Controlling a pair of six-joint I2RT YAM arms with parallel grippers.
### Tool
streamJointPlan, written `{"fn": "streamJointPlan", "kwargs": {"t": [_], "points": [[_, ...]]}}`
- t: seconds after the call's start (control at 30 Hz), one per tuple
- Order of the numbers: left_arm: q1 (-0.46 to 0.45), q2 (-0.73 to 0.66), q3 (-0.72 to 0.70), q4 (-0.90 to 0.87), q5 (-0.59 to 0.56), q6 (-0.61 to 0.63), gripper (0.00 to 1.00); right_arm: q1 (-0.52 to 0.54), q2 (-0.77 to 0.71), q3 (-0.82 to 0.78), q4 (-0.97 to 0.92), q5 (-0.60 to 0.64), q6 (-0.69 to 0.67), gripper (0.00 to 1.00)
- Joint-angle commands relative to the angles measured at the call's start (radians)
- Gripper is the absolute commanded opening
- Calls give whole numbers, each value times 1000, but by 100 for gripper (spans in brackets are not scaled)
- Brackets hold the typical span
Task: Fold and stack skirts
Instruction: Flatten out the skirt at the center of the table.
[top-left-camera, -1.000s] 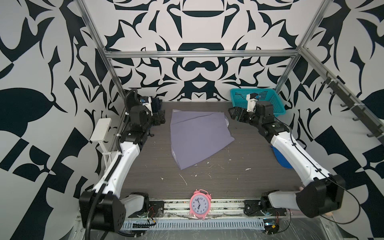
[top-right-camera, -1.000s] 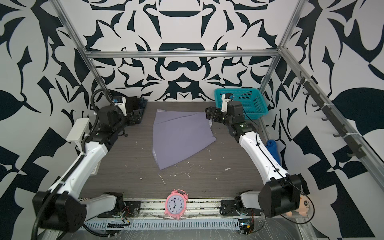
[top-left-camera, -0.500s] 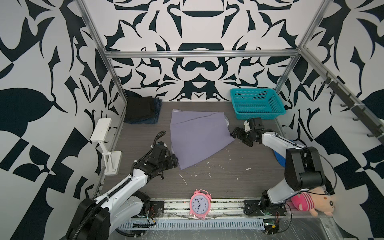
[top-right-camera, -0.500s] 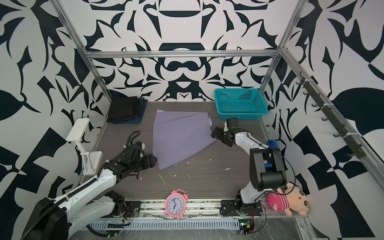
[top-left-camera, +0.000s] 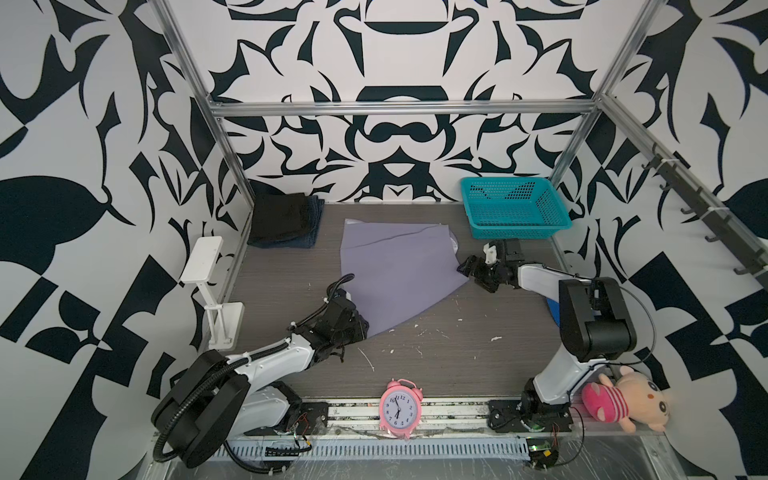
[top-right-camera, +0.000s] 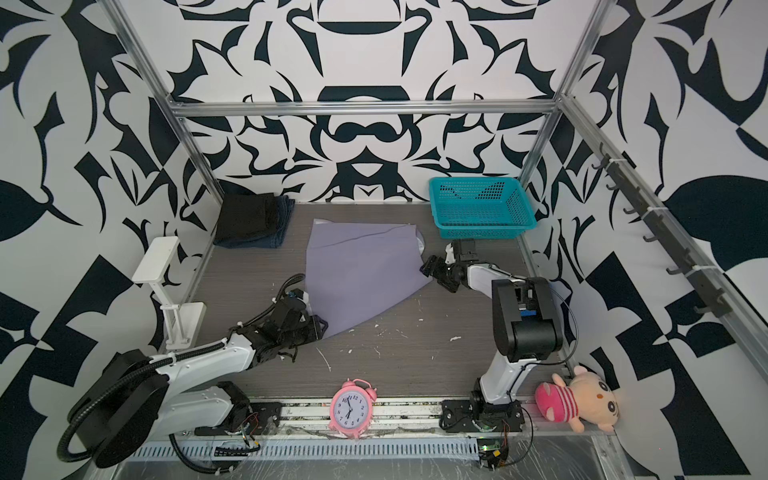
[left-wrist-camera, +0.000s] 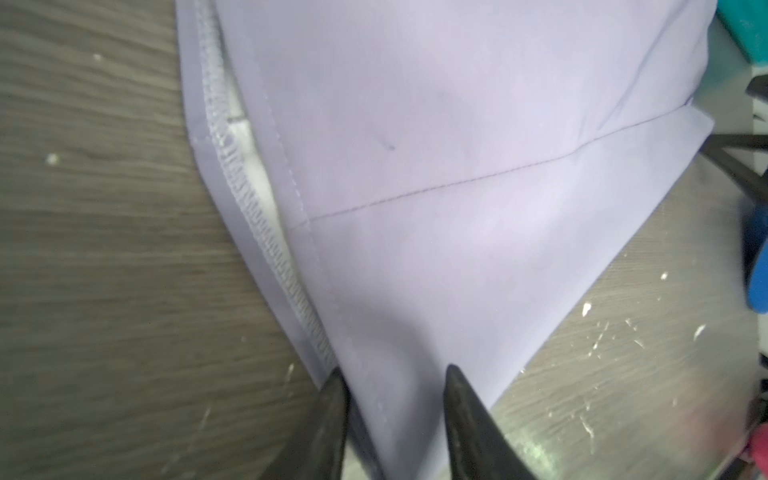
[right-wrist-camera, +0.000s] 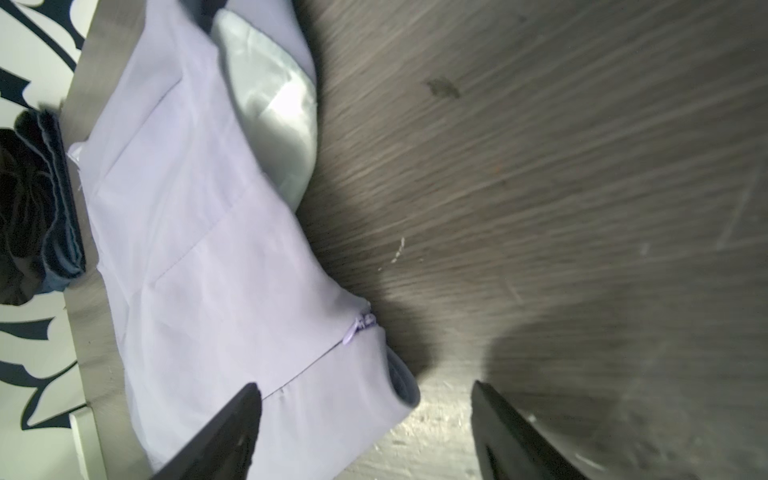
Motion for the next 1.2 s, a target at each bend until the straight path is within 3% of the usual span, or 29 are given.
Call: {"fn": "streamJointPlan", "kwargs": {"t": [0.0, 0.07, 0.1, 0.27, 0.5, 0.63, 0.93, 1.0, 1.1, 1.17], "points": [[0, 8, 15, 45, -48, 0, 24, -2, -11, 17, 35, -1, -28, 76], [1, -3, 20, 27, -64, 1, 2, -3, -9, 25, 33, 0, -26, 74], [0, -12, 24, 3, -73, 0, 0, -2, -10, 28, 27, 0, -27, 72], [1, -138, 28, -146, -156, 14, 0, -3, -38, 28, 12, 3, -30, 67], [13, -345, -26, -203, -204, 49, 0, 12, -50, 76, -76, -9, -88, 59], [19, -377, -13, -257, -221, 67, 0, 72, -14, 102, -145, -33, -118, 62], [21, -382, -19, -264, -247, 64, 0, 98, -16, 57, -195, -136, -116, 59], [21, -377, -22, -257, -245, 63, 0, 98, -38, 32, -200, -139, -125, 55], [21, -361, -29, -238, -241, 60, 0, 99, -61, 0, -182, -170, -120, 31], [21, -349, -29, -227, -237, 61, 0, 99, -70, -17, -150, -225, -106, 24]]}}
